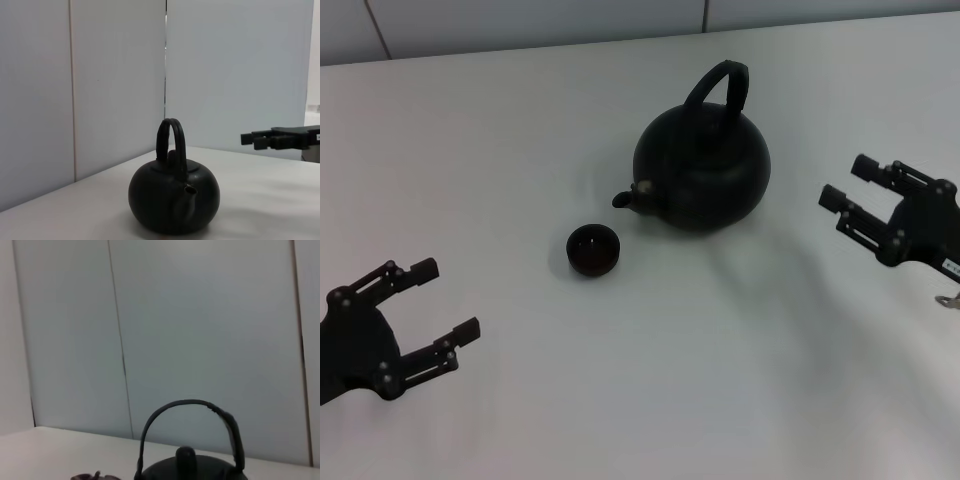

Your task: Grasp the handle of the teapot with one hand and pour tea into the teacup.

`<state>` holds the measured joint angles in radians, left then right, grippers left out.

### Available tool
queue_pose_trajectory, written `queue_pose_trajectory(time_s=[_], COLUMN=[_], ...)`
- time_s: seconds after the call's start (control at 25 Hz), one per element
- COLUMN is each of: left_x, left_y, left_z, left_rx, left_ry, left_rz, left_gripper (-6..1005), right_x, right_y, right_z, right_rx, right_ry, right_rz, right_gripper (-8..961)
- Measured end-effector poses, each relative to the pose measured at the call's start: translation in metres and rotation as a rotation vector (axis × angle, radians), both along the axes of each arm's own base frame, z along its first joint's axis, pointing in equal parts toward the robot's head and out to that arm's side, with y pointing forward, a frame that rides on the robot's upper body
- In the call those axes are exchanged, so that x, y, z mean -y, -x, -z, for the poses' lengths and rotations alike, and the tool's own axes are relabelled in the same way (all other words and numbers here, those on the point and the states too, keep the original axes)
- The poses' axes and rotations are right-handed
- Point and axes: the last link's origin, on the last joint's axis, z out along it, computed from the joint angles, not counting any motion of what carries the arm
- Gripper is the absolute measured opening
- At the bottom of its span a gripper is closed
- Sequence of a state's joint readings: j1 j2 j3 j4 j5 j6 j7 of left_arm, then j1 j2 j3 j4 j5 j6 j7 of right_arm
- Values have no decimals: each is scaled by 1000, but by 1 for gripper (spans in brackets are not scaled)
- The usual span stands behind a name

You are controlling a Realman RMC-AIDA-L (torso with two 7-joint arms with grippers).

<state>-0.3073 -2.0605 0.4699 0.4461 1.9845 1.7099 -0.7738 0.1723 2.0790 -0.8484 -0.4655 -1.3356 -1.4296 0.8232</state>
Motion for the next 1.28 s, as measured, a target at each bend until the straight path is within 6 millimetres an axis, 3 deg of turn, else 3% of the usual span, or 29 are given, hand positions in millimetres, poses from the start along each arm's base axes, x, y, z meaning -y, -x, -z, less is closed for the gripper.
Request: queue_pose_trajectory(time_s=[0.16, 0.44, 0.68, 1.28], left_x=[-9, -44, -67, -66], left_y=[-4, -13, -22, -27], left_z=[-2, -19, -33, -29], left_rx=[-13, -134, -219, -204], left_ry=[9, 138, 229, 243], left_rz=[20, 65, 65, 71], left_gripper=[810, 810, 810, 810], right_x=[-4, -43, -65, -66], right_y=[7, 37, 54, 58], right_z=[-3, -25, -31, -30], right_rx=[53, 244, 375, 411], right_ry=[57, 389, 537, 537], right_rz=[-74, -252, -280, -293], right_gripper=[578, 579, 579, 579])
